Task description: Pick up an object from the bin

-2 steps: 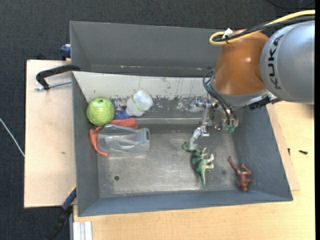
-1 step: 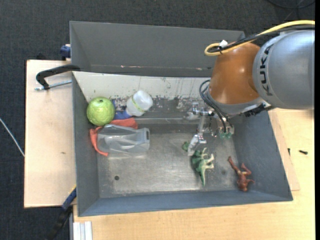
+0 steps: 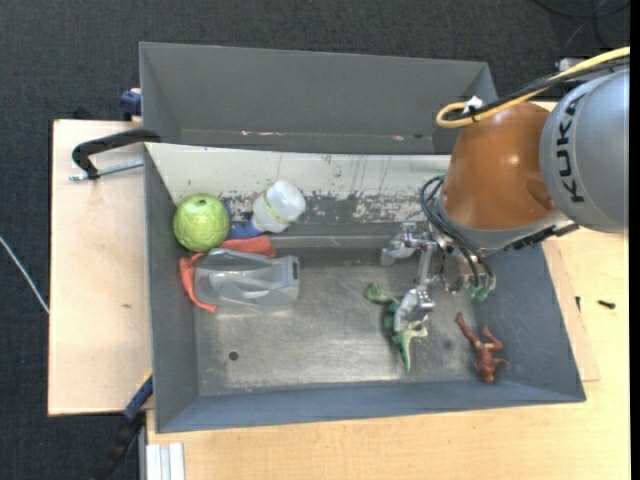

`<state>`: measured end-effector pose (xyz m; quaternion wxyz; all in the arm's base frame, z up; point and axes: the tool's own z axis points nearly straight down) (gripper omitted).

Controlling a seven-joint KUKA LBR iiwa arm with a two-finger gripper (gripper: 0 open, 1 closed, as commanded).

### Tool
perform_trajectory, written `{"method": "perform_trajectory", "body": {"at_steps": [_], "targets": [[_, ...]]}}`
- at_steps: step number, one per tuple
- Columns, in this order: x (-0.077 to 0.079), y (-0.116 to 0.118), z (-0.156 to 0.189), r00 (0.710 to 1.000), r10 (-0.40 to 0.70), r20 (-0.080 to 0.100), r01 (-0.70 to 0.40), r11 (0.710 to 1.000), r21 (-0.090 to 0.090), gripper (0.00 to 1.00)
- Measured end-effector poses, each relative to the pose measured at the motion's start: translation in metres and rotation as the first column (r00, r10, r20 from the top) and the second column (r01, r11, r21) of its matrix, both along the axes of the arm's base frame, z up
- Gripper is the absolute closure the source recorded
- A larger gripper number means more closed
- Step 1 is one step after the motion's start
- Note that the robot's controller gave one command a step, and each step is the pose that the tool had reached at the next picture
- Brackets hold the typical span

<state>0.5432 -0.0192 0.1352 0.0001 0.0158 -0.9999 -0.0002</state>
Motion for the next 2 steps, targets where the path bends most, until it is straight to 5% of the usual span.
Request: {"method": "perform_trajectory", "body": {"at_steps": [1, 2], "targets": [[0.002, -0.01, -0.05, 1.0, -0.02, 0.005, 0.02, 1.0, 0.001, 0.0], [0.002, -0.017, -0.068, 0.992, -0.13, -0.003, 0.13, 0.992, 0.004, 1.0]]}}
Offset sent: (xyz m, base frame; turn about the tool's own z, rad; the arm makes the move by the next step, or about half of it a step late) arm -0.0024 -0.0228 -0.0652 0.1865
